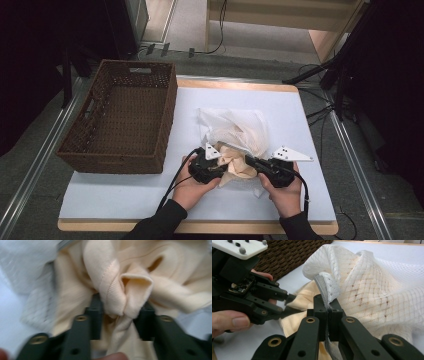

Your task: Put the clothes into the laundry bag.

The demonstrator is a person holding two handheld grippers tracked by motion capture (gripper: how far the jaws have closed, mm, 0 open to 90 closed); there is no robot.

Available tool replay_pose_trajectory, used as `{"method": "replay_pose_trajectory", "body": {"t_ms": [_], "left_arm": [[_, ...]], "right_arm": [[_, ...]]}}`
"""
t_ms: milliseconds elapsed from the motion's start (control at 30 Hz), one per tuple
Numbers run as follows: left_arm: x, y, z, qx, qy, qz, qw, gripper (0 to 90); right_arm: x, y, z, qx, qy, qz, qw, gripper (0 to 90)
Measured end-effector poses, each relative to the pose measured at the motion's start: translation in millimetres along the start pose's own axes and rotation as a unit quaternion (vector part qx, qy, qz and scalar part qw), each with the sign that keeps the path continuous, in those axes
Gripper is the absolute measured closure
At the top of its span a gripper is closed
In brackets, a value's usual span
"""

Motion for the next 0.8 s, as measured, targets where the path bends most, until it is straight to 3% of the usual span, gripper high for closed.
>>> {"method": "replay_pose_trajectory", "body": {"t_ms": [67,100,167,233,300,367,400,467,500,600,700,733,800], "left_arm": [[-10.2,-10.5,-3.0,0.043,-0.014,-0.029,0.9985,75.8],[-16.3,-16.0,-4.7,0.052,-0.021,-0.022,0.9982,76.1],[-27.4,-20.8,-4.1,0.043,-0.035,-0.015,0.9984,76.2],[-34.5,-16.5,0.3,0.03,-0.046,-0.032,0.998,75.9],[-34.9,-1.0,15.6,-0.02,-0.047,-0.049,0.9975,75.5],[-27.1,10.0,34.5,-0.03,-0.025,-0.074,0.9965,74.9],[-24.4,12.2,40.2,-0.015,-0.027,-0.085,0.9959,73.9],[-25.4,10.7,35.9,-0.016,-0.025,-0.079,0.9964,72.2],[-26.6,7.5,28.4,-0.014,-0.028,-0.065,0.9974,69.0],[-25.6,4.6,5.4,0.0,-0.046,-0.04,0.9981,53.4],[-19.6,11.2,-15.2,-0.006,-0.062,-0.036,0.9974,42.8],[-14.7,14.9,-18.7,-0.019,-0.057,-0.032,0.9977,39.3],[-6.8,16.0,-15.7,-0.013,-0.042,-0.031,0.9986,33.9]], "right_arm": [[-0.7,2.3,0.4,-0.004,-0.002,0.004,1.0,88.6],[-1.8,4.0,0.0,-0.01,-0.005,0.009,0.9999,88.6],[-5.7,8.0,-2.1,-0.01,-0.01,0.013,0.9998,88.6],[-9.8,11.7,-6.3,-0.009,-0.015,0.011,0.9998,88.6],[-10.9,12.6,-9.1,-0.011,-0.018,0.011,0.9997,88.6],[-8.5,11.3,-8.7,-0.015,-0.014,0.012,0.9997,88.6],[-6.5,10.8,-7.6,-0.016,-0.009,0.012,0.9998,88.6],[-2.4,8.3,-5.5,-0.012,0.0,0.01,0.9999,88.5],[-1.4,7.0,-5.2,-0.01,0.002,0.009,0.9999,88.5],[1.1,0.6,-5.0,-0.002,0.003,0.017,0.9999,88.5],[1.7,-2.9,-5.6,0.001,0.003,0.02,0.9998,88.5],[1.9,-3.4,-5.3,0.001,0.003,0.021,0.9998,88.5],[2.3,-4.0,-4.4,0.002,0.004,0.021,0.9998,88.5]]}}
Point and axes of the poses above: each handheld gripper's, and its own axes: z roughly forward along the jaws, x roughly out of its underside, y roughly to its left, the point moved 6 cm from there along z, roughly forward along the jaws, and after that the axes turned 6 degrees about -x, right-handed, at the moved point
